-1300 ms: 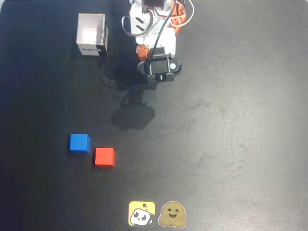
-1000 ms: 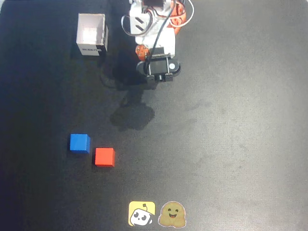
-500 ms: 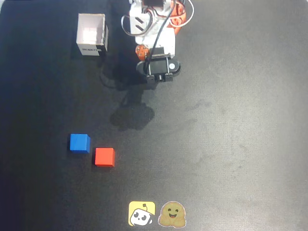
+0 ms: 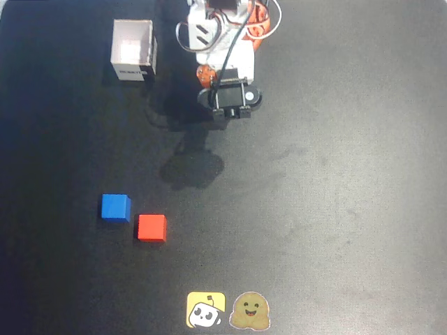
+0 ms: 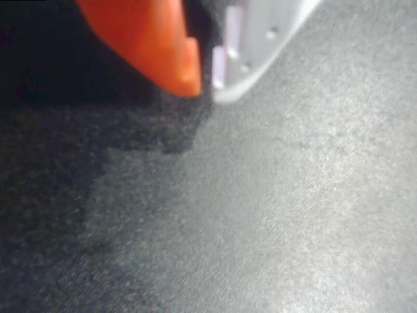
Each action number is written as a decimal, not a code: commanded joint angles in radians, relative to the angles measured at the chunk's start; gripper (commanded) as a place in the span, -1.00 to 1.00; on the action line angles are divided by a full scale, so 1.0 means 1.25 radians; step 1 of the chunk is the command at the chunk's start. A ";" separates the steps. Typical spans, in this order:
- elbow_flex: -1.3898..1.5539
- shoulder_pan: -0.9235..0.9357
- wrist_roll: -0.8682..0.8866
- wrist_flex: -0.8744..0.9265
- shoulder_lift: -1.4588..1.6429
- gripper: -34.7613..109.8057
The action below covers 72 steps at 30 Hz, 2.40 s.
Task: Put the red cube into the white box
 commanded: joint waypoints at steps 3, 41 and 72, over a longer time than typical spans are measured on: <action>-0.002 0.005 -0.005 -0.011 0.004 -0.51; -0.320 0.071 -0.075 -0.166 -0.415 -0.52; -0.855 0.279 -0.133 -0.403 -1.215 -0.50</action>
